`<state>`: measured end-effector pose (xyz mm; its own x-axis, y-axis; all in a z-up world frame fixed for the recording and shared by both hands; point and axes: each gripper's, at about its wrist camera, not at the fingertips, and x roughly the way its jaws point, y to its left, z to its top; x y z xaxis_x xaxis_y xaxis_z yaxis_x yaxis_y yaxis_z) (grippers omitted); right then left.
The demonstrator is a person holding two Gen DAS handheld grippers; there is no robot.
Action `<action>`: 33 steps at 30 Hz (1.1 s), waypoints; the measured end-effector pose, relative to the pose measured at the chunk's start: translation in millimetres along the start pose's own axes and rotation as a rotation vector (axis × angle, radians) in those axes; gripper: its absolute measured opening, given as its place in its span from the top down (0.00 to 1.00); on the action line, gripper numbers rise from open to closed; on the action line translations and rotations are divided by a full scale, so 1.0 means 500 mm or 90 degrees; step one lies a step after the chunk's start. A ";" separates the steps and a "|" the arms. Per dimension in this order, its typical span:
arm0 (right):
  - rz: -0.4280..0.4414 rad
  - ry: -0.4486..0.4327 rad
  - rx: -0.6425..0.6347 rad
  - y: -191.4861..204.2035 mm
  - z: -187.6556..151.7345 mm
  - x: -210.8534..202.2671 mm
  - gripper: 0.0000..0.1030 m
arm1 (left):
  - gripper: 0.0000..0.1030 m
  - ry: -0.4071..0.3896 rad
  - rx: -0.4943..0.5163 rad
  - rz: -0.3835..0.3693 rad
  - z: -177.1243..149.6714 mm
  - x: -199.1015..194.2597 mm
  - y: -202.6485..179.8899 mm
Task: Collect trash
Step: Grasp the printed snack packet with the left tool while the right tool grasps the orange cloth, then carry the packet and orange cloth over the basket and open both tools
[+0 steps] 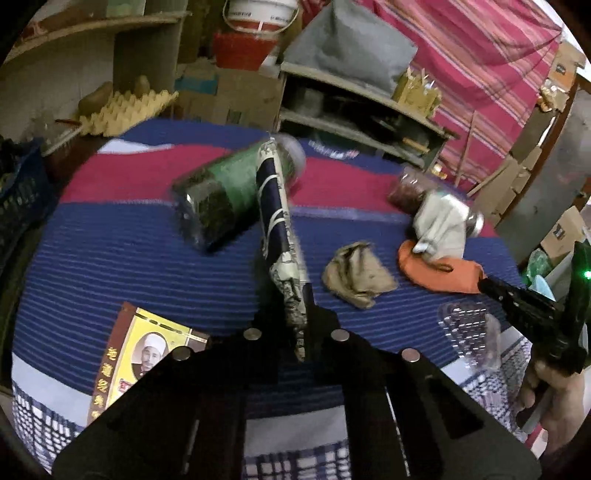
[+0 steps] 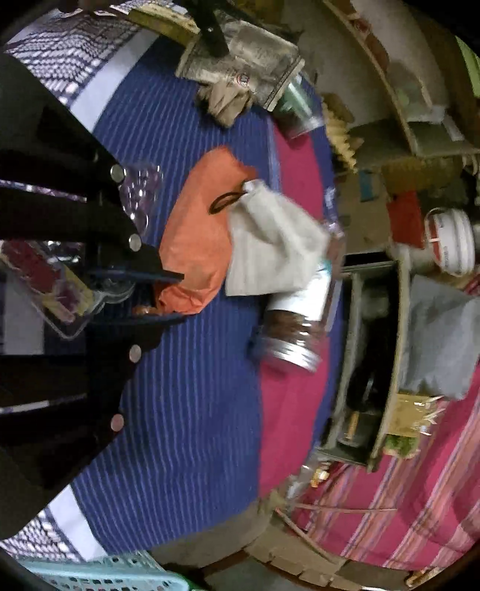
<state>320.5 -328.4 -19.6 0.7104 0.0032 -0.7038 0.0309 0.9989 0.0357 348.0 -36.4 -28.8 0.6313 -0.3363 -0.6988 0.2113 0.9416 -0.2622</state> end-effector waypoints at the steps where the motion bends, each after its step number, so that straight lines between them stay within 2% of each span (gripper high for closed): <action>1: 0.008 -0.014 0.007 -0.003 0.002 -0.017 0.84 | 0.96 -0.013 0.001 -0.005 0.002 -0.015 -0.004; 6: 0.024 -0.091 0.029 -0.009 0.009 -0.116 0.84 | 0.96 -0.064 0.009 -0.025 0.000 -0.080 -0.026; 9: 0.055 -0.131 0.053 -0.021 0.007 -0.166 0.84 | 0.96 -0.091 0.016 -0.033 -0.003 -0.115 -0.041; 15: 0.029 -0.178 0.046 -0.019 -0.014 -0.238 0.84 | 0.96 -0.134 0.025 -0.062 -0.007 -0.170 -0.065; 21: -0.046 -0.231 0.043 -0.063 -0.029 -0.320 0.84 | 0.96 -0.159 0.045 -0.106 -0.007 -0.214 -0.119; 22: -0.075 -0.238 0.041 -0.082 -0.036 -0.333 0.84 | 0.96 -0.164 0.068 -0.098 -0.009 -0.218 -0.144; 25: -0.088 -0.257 0.087 -0.160 -0.059 -0.369 0.84 | 0.96 -0.158 0.118 -0.100 -0.019 -0.215 -0.235; 27: -0.152 -0.264 0.120 -0.222 -0.087 -0.403 0.84 | 0.96 -0.162 0.145 -0.089 -0.026 -0.205 -0.300; 32: -0.231 -0.296 0.155 -0.334 -0.114 -0.473 0.84 | 0.96 -0.155 0.159 -0.110 -0.025 -0.163 -0.445; 33: -0.247 -0.300 0.159 -0.352 -0.119 -0.484 0.84 | 0.96 -0.151 0.171 -0.119 -0.027 -0.149 -0.494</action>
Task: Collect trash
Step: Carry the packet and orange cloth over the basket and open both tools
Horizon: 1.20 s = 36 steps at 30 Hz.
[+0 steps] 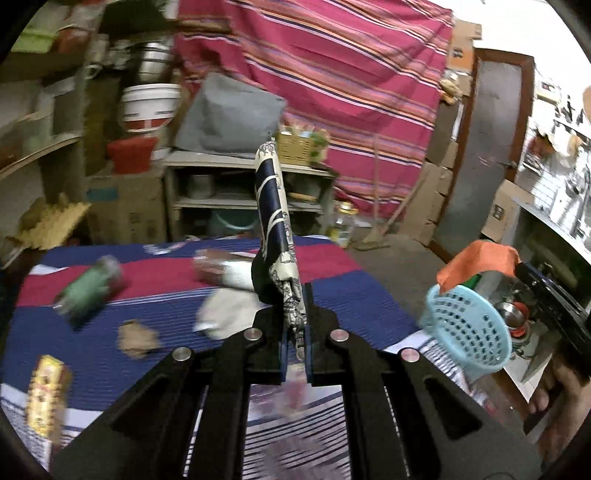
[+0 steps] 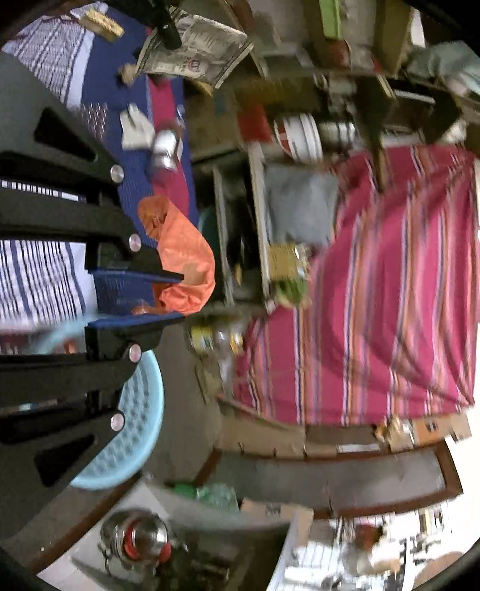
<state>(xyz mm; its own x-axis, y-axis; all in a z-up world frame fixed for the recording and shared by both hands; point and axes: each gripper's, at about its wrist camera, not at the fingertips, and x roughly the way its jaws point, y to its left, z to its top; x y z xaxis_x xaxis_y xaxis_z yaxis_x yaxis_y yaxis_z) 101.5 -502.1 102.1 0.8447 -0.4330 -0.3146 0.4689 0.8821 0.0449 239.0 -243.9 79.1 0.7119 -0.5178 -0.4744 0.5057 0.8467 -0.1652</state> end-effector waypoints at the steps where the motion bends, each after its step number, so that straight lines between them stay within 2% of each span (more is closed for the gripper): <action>1: -0.016 -0.008 0.011 -0.036 0.003 -0.002 0.84 | 0.96 0.003 0.010 -0.009 0.003 0.015 -0.033; 4: -0.049 -0.021 0.083 -0.132 0.001 -0.017 0.84 | 0.96 0.010 0.037 -0.036 0.011 0.059 -0.125; 7: -0.073 -0.026 0.125 -0.197 0.007 -0.024 0.84 | 0.96 0.017 0.060 -0.062 0.009 0.099 -0.209; 11: -0.089 -0.040 0.145 -0.246 0.006 -0.028 0.84 | 0.96 0.028 0.082 -0.095 -0.002 0.143 -0.299; 16: -0.103 -0.034 0.154 -0.270 -0.003 -0.017 0.84 | 0.96 0.048 0.100 -0.142 -0.025 0.189 -0.386; 21: -0.106 -0.016 0.164 -0.289 -0.018 -0.002 0.84 | 0.96 0.068 0.108 -0.163 -0.046 0.221 -0.429; 27: -0.117 0.001 0.156 -0.280 -0.027 0.009 0.84 | 0.95 0.101 0.094 -0.200 -0.067 0.254 -0.446; 29: -0.125 0.010 0.152 -0.277 -0.031 0.015 0.84 | 0.95 0.112 0.107 -0.190 -0.077 0.271 -0.455; 33: -0.134 0.019 0.165 -0.285 -0.038 0.021 0.83 | 0.95 0.145 0.117 -0.197 -0.088 0.307 -0.474; 36: -0.130 0.021 0.174 -0.285 -0.038 0.025 0.83 | 0.94 0.143 0.123 -0.192 -0.095 0.311 -0.476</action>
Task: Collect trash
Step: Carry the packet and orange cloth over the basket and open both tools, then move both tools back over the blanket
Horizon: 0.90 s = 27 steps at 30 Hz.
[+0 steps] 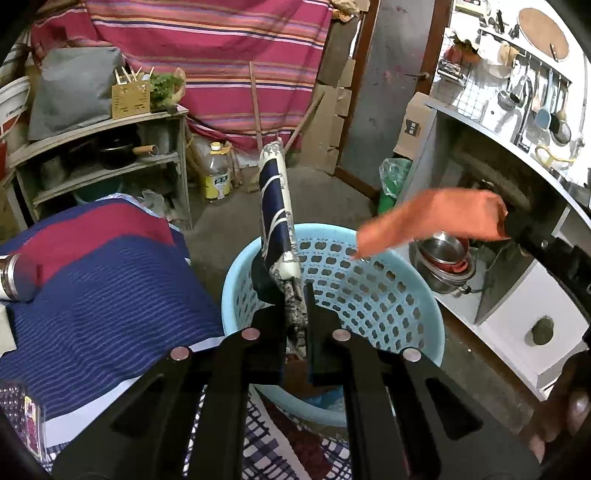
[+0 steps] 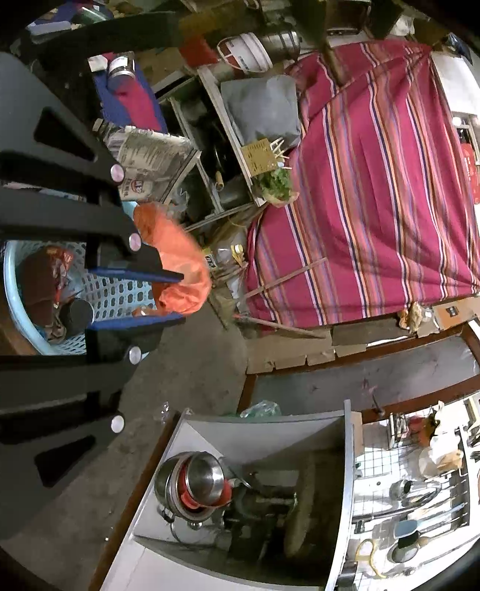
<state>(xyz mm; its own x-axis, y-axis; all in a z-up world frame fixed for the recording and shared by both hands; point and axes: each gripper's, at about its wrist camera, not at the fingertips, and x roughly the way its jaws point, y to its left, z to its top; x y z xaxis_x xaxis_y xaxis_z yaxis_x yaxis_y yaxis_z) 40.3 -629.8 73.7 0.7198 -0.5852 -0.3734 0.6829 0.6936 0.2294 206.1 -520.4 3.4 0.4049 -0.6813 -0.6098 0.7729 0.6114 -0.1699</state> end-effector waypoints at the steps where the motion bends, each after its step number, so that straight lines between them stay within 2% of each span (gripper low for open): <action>1: 0.007 0.002 0.009 -0.001 0.000 0.002 0.83 | 0.89 -0.001 -0.004 0.000 -0.001 0.001 0.003; 2: 0.003 0.006 0.010 0.000 -0.001 0.005 0.83 | 0.75 -0.003 -0.010 0.003 -0.002 0.003 0.006; 3: -0.002 0.007 0.007 0.003 -0.002 0.006 0.83 | 0.67 -0.005 -0.017 0.005 -0.003 0.001 0.011; 4: 0.000 0.007 0.006 0.005 -0.005 0.008 0.83 | 0.50 -0.006 -0.024 0.006 -0.003 0.000 0.016; 5: 0.001 0.011 0.005 0.008 -0.006 0.012 0.83 | 0.40 -0.009 -0.034 0.003 -0.002 0.001 0.022; 9: -0.006 0.023 0.006 0.008 -0.012 0.022 0.83 | 0.40 -0.010 -0.051 0.006 0.000 0.000 0.040; 10: -0.010 0.021 0.004 0.009 -0.011 0.021 0.78 | 0.40 -0.013 -0.052 0.010 0.000 -0.004 0.043; 13: -0.027 0.002 0.024 0.005 -0.002 0.006 0.16 | 0.40 -0.018 -0.057 0.019 0.000 -0.036 0.070; 15: -0.010 -0.005 0.044 0.008 0.005 -0.007 0.16 | 0.39 -0.033 -0.049 0.042 -0.002 -0.078 0.096; 18: 0.001 -0.019 0.017 0.056 0.019 -0.024 0.15 | 0.33 -0.063 -0.049 0.093 -0.009 -0.165 0.163; 21: 0.041 -0.020 -0.041 0.143 0.011 -0.035 0.15 | 0.26 -0.093 -0.066 0.157 -0.027 -0.275 0.251; 22: 0.054 -0.017 -0.059 0.177 0.003 -0.038 0.15 | 0.19 -0.098 -0.071 0.181 -0.040 -0.321 0.290; 27: 0.172 0.026 -0.112 0.330 -0.041 -0.040 0.12 | 0.12 -0.084 -0.103 0.299 -0.126 -0.468 0.459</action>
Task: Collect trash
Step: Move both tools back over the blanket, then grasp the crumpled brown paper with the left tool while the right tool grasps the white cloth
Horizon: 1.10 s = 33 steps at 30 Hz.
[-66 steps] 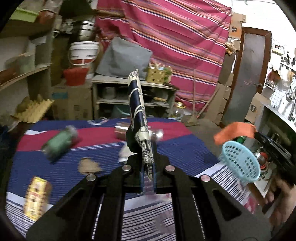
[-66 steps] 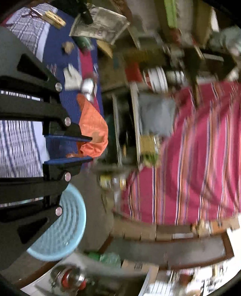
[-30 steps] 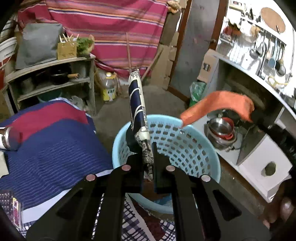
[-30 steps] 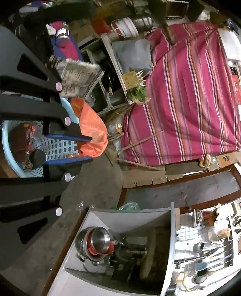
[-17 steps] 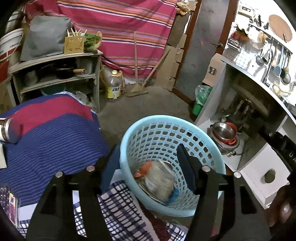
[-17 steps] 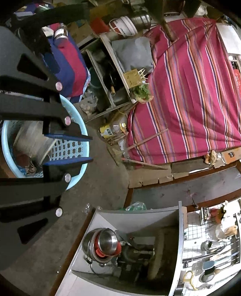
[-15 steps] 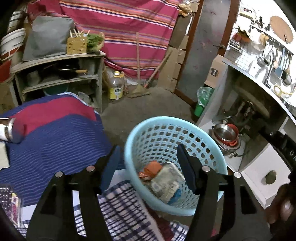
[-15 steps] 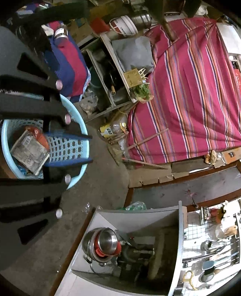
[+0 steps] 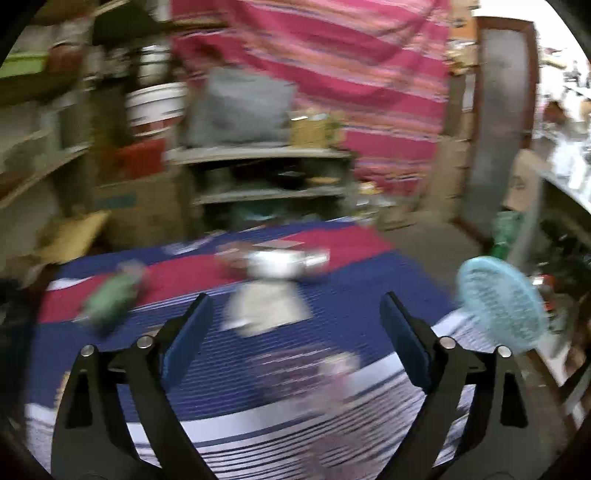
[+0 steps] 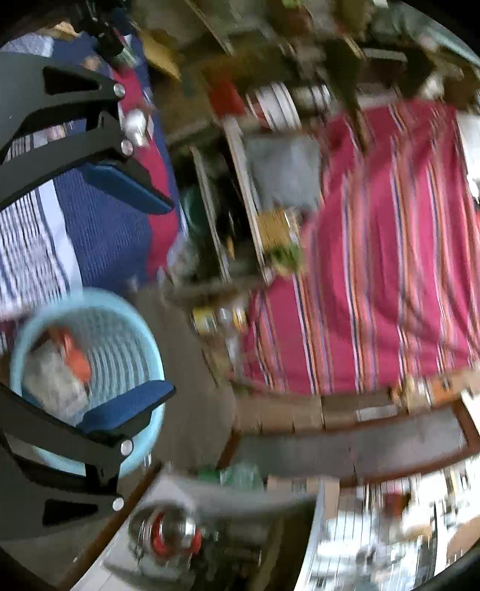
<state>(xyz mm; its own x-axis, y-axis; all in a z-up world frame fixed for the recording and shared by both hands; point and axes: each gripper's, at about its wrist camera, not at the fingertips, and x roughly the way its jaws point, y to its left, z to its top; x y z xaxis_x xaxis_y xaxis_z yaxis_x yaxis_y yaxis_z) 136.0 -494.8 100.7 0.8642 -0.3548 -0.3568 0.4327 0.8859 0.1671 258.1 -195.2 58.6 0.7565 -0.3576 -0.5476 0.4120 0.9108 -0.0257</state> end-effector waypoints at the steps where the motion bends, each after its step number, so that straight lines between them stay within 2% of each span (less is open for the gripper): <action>1: 0.027 0.014 -0.007 0.036 -0.009 0.012 0.12 | 0.10 0.011 -0.013 0.028 -0.014 0.004 0.049; 3: 0.063 0.036 -0.022 0.105 -0.028 0.032 0.12 | 0.10 0.051 -0.047 0.049 -0.041 0.027 0.131; 6: 0.104 0.064 -0.045 0.182 -0.052 0.056 0.12 | 0.10 0.063 -0.122 0.073 -0.075 0.055 0.228; 9: 0.116 0.082 -0.087 0.260 -0.083 0.081 0.12 | 0.10 0.070 -0.188 0.048 -0.094 0.087 0.281; 11: 0.123 0.102 -0.106 0.310 -0.110 0.100 0.12 | 0.10 0.079 -0.198 0.020 -0.098 0.114 0.284; 14: 0.143 0.137 -0.125 0.361 -0.147 0.129 0.12 | 0.10 0.084 -0.169 0.032 -0.098 0.152 0.270; 17: 0.142 0.144 -0.149 0.398 -0.162 0.147 0.12 | 0.10 0.090 -0.137 0.047 -0.104 0.180 0.260; 22: 0.133 0.168 -0.178 0.419 -0.186 0.184 0.12 | 0.10 0.115 -0.142 0.061 -0.100 0.226 0.256; 24: 0.137 0.189 -0.158 0.413 -0.192 0.202 0.12 | 0.10 0.122 -0.145 0.067 -0.100 0.242 0.255; 26: 0.140 0.211 -0.137 0.408 -0.200 0.218 0.12 | 0.11 0.151 -0.146 0.073 -0.108 0.265 0.256; 27: 0.136 0.221 -0.135 0.405 -0.204 0.224 0.12 | 0.14 0.160 -0.150 0.071 -0.113 0.271 0.258; 31: 0.138 0.269 -0.104 0.416 -0.216 0.282 0.12 | 0.50 0.158 -0.159 0.052 -0.114 0.266 0.270; 33: 0.147 0.294 -0.092 0.436 -0.226 0.324 0.12 | 0.51 0.149 -0.168 0.048 -0.117 0.256 0.276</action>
<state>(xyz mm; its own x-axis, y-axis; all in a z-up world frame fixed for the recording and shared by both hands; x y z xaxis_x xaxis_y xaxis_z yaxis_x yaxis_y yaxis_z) 341.1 -325.5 -24.3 0.7160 -0.0061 -0.6980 0.1762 0.9692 0.1723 381.9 -103.3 -64.0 0.6310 -0.2577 -0.7317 0.1905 0.9658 -0.1758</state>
